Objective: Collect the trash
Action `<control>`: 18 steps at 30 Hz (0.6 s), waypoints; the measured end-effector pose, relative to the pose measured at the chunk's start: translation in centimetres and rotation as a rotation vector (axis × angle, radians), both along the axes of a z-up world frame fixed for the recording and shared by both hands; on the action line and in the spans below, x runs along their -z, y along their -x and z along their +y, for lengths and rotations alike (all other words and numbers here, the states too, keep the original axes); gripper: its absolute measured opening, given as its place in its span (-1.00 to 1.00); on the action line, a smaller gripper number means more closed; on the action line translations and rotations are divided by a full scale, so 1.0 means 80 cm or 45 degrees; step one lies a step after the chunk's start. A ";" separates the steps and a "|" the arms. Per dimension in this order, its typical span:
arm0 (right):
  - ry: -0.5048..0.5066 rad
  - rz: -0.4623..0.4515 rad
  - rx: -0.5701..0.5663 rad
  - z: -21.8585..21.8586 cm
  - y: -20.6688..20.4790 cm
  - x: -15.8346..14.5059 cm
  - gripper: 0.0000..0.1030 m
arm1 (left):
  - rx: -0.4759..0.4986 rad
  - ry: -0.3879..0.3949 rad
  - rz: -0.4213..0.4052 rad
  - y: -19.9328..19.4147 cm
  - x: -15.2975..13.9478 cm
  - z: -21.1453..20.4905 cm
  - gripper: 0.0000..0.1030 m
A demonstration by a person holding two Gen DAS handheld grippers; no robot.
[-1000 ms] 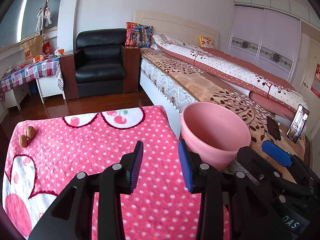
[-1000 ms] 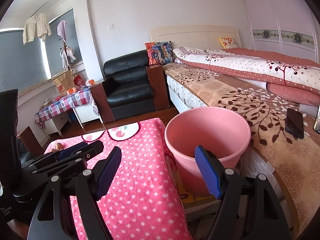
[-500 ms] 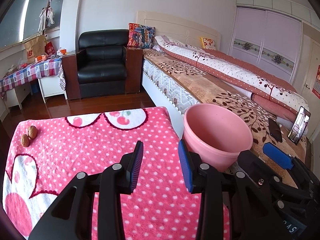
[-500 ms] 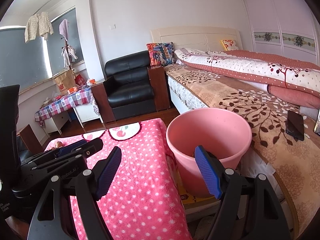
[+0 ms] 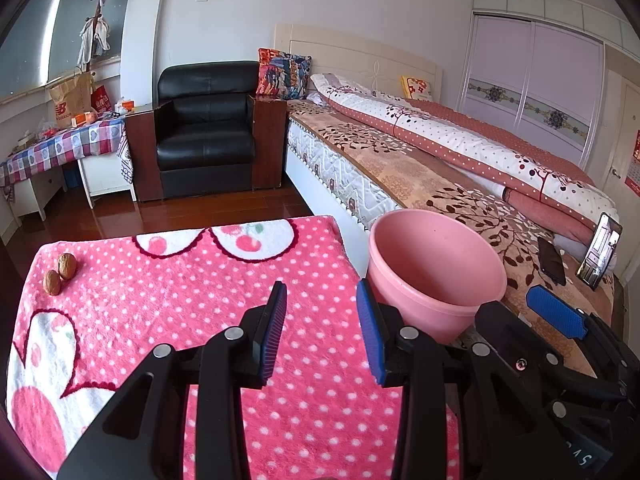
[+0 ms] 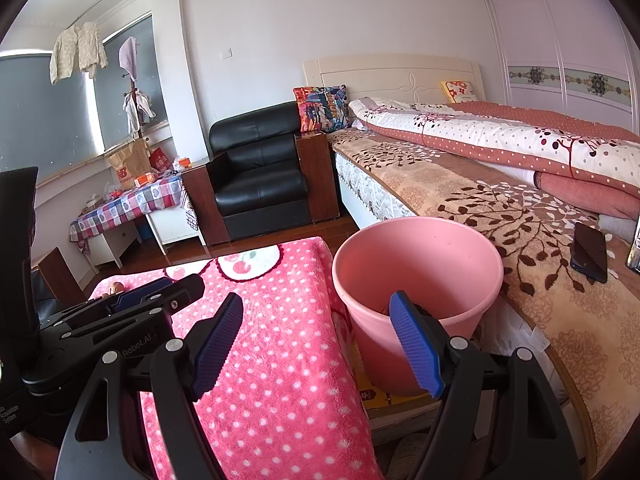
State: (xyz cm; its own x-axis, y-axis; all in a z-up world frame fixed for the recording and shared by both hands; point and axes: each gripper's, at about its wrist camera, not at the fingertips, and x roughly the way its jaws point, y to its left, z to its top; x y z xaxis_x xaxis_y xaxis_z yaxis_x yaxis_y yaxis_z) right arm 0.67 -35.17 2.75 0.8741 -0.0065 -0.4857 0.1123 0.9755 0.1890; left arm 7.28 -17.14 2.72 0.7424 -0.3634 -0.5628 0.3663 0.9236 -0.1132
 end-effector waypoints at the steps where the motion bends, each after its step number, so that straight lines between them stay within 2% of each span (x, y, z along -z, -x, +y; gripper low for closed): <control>1: -0.001 0.001 0.000 0.000 0.000 0.000 0.45 | -0.002 -0.002 -0.002 0.000 0.000 0.000 -0.29; 18: 0.000 0.006 -0.001 -0.002 -0.001 0.001 0.45 | -0.004 -0.003 -0.002 -0.001 0.000 0.000 -0.29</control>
